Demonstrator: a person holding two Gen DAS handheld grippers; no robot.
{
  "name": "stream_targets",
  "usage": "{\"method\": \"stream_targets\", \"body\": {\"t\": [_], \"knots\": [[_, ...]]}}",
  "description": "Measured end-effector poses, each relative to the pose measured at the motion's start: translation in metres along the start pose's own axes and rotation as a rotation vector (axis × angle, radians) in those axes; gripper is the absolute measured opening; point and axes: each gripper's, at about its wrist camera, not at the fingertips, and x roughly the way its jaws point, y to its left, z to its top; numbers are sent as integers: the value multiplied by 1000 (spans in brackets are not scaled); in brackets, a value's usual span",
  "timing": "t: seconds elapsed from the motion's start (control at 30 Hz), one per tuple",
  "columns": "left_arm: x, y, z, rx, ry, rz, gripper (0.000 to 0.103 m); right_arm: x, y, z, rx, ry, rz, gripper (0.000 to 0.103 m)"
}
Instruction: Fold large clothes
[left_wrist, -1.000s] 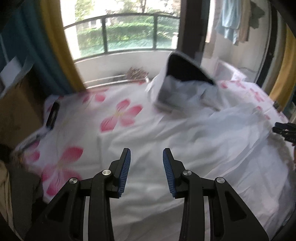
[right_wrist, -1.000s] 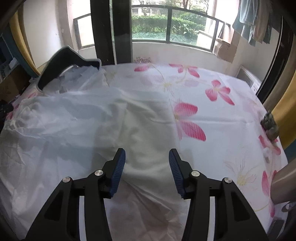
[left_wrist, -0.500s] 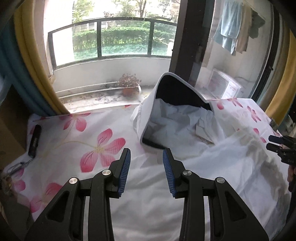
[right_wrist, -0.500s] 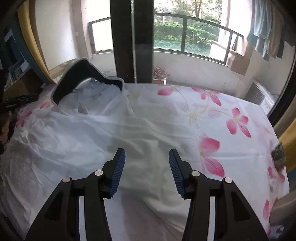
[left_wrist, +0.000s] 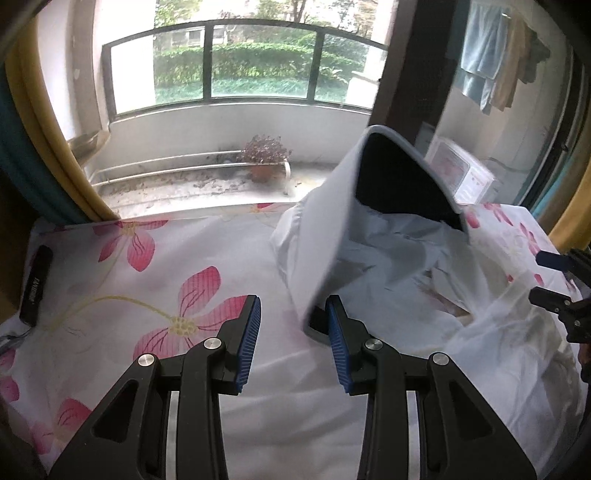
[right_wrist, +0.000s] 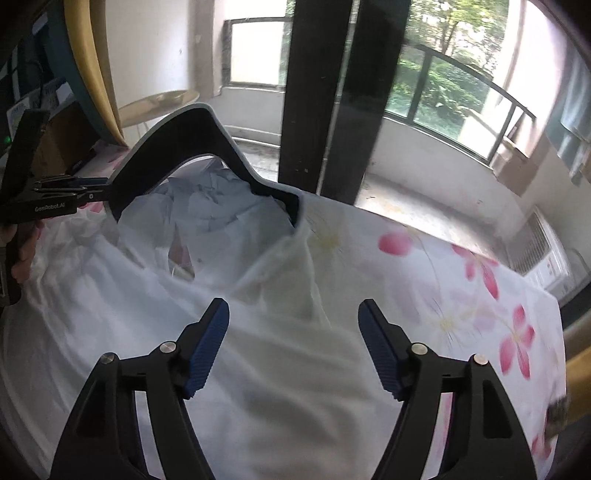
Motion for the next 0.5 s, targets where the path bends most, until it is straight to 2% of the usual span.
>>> {"method": "stream_targets", "body": {"t": [0.17,0.23,0.27,0.43,0.5], "knots": [[13,16,1,-28,24,13,39,31,7,34,-44,7,20,73],[13,21,1,-36,24,17,44,37,7,48,-42,-11,30,73],[13,24,2,-43,24,23,48,38,6,55,-35,-27,40,73],[14,31,3,-60,24,25,49,44,-7,85,47,-99,81,74],[14,28,3,-55,22,30,49,55,-15,93,84,-98,54,74]]}}
